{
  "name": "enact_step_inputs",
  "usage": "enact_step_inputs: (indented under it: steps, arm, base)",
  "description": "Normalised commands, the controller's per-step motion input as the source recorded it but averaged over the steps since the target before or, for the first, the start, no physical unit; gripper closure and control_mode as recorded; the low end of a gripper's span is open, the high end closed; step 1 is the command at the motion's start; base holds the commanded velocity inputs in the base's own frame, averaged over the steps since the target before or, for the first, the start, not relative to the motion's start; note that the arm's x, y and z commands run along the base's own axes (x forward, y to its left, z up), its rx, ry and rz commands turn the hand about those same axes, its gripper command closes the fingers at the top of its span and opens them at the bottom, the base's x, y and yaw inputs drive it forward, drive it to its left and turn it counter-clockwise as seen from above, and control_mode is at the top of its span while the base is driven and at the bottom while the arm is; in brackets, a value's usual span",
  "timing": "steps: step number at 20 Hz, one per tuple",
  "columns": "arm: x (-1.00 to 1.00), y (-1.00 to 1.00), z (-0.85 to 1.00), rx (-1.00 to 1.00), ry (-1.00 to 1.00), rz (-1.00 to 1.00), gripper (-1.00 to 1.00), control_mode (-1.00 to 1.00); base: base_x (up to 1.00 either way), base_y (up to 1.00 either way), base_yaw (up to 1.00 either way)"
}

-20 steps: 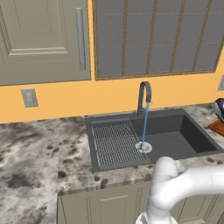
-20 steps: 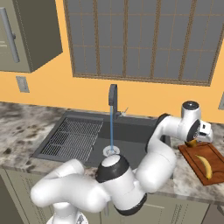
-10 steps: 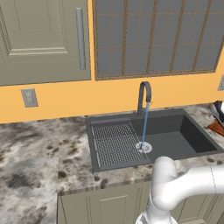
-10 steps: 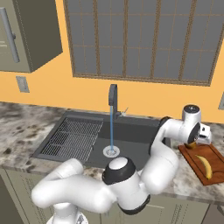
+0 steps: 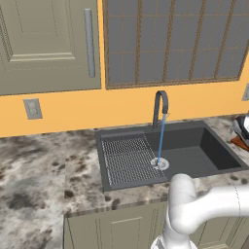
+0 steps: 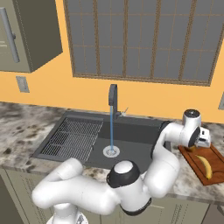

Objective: Pick the mango, banana from the sink and place them on the cutting board to airdry. Then turn off the sink faucet.

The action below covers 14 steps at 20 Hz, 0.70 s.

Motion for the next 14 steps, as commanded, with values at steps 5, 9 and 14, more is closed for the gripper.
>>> enact_step_inputs:
  steps: [5, 9, 14]
  arm:
    - [0.10, -0.06, -0.22, 0.01, 0.01, 0.02, 1.00, -1.00]
    - [0.12, -0.11, -0.19, 0.01, 0.00, 0.02, 1.00, -1.00]
    - [0.13, -0.16, -0.17, 0.02, 0.00, 0.02, 1.00, -1.00]
  base:
    - [0.00, 0.00, 0.00]
    - [0.00, 0.00, 0.00]
    - [0.00, 0.00, 0.00]
